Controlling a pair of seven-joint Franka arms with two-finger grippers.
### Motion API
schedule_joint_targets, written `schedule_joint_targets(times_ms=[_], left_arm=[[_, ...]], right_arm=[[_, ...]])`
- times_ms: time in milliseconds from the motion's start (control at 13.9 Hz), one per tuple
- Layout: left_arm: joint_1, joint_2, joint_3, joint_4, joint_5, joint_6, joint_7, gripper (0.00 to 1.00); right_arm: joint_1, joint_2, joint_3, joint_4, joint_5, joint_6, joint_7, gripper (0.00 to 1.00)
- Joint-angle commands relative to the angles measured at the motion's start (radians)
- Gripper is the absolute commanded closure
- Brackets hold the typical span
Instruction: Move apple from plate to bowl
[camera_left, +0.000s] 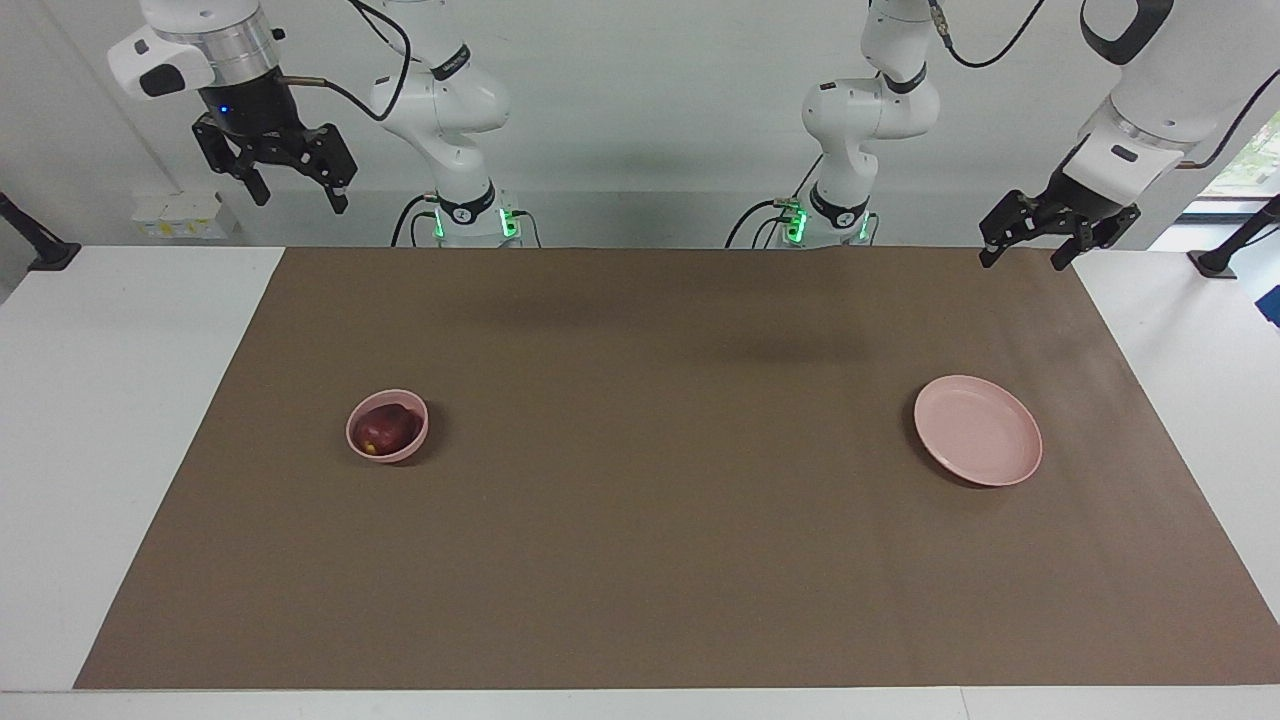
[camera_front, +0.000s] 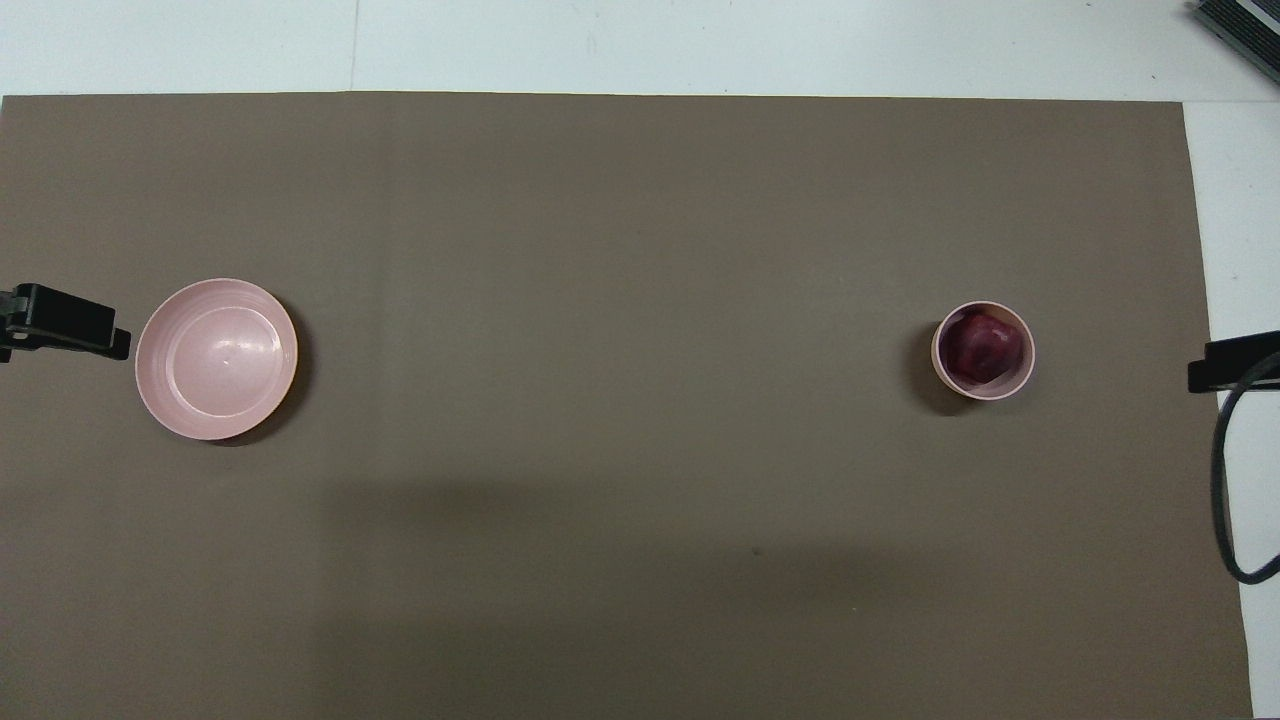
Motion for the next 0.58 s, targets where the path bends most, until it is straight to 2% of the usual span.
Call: schedule_joint_targets(times_ms=[0, 504], left_arm=[[-0.001, 0.000, 0.006, 0.013, -0.009, -0.010, 0.005, 0.00], [-0.001, 0.000, 0.006, 0.013, -0.009, -0.010, 0.005, 0.00]], right_arm=[[-0.017, -0.026, 0.001, -0.042, 0.020, 0.007, -0.062, 0.00], [-0.013, -0.029, 0.003, -0.049, 0.017, 0.006, -0.066, 0.00]])
